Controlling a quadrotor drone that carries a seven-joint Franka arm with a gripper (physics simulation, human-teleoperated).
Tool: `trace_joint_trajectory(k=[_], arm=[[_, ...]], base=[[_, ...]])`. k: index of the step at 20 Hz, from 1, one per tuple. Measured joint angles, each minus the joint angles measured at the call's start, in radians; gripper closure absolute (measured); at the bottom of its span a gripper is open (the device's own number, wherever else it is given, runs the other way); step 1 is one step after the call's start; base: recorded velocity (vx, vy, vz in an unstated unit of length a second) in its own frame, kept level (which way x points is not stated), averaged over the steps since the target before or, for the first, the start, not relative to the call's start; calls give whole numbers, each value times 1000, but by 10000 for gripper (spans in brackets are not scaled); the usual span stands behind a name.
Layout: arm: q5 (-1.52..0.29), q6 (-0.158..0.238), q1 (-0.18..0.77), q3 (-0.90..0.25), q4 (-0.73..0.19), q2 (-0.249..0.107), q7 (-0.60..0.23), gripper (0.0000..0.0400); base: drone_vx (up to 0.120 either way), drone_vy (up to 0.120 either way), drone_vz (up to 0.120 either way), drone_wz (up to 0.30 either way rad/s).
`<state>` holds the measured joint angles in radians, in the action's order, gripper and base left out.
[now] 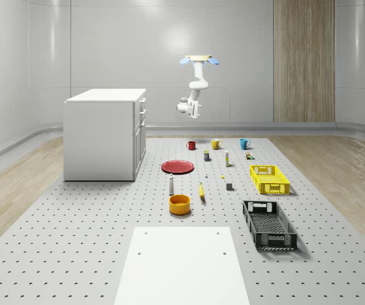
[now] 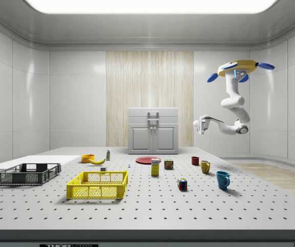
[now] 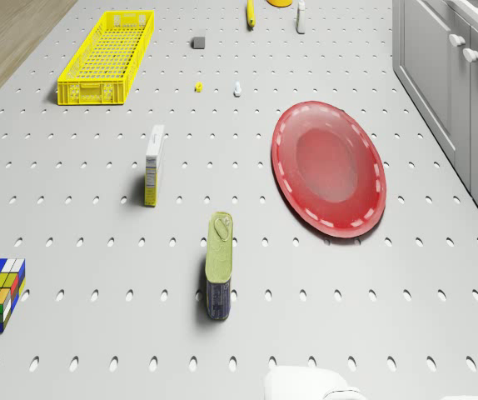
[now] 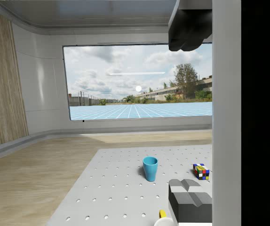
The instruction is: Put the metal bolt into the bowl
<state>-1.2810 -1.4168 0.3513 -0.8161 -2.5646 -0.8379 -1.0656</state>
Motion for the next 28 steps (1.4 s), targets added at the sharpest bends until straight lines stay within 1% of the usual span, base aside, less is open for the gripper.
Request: trace_joint_trajectory(k=[1, 3, 5, 9, 11, 13, 16, 19, 22, 23, 28], arm=[[-107, 13, 48, -54, -61, -14, -44, 0], [-295, 51, 154, -148, -162, -42, -135, 0], [-439, 98, 263, -223, -231, -68, -218, 0], [-607, 184, 445, -324, -300, -117, -343, 0], [-650, 212, 511, -356, -314, -138, -386, 0], [-676, 232, 560, -380, -323, -157, -418, 0], [-695, 248, 612, -405, -329, -182, -453, 0], [-702, 252, 645, -422, -331, -203, -476, 0], [-701, 248, 667, -434, -331, -222, -492, 0], [-700, 246, 673, -438, -331, -229, -496, 0], [-690, 229, 694, -452, -330, -258, -513, 0]], base=[[120, 0, -120, 0], [120, 0, -120, 0], [120, 0, -120, 0], [120, 0, -120, 0], [120, 0, -120, 0], [120, 0, -120, 0], [120, 0, -27, 0], [120, 0, 0, 0], [120, 120, 0, 0], [120, 0, -40, 0], [120, 0, -120, 0]])
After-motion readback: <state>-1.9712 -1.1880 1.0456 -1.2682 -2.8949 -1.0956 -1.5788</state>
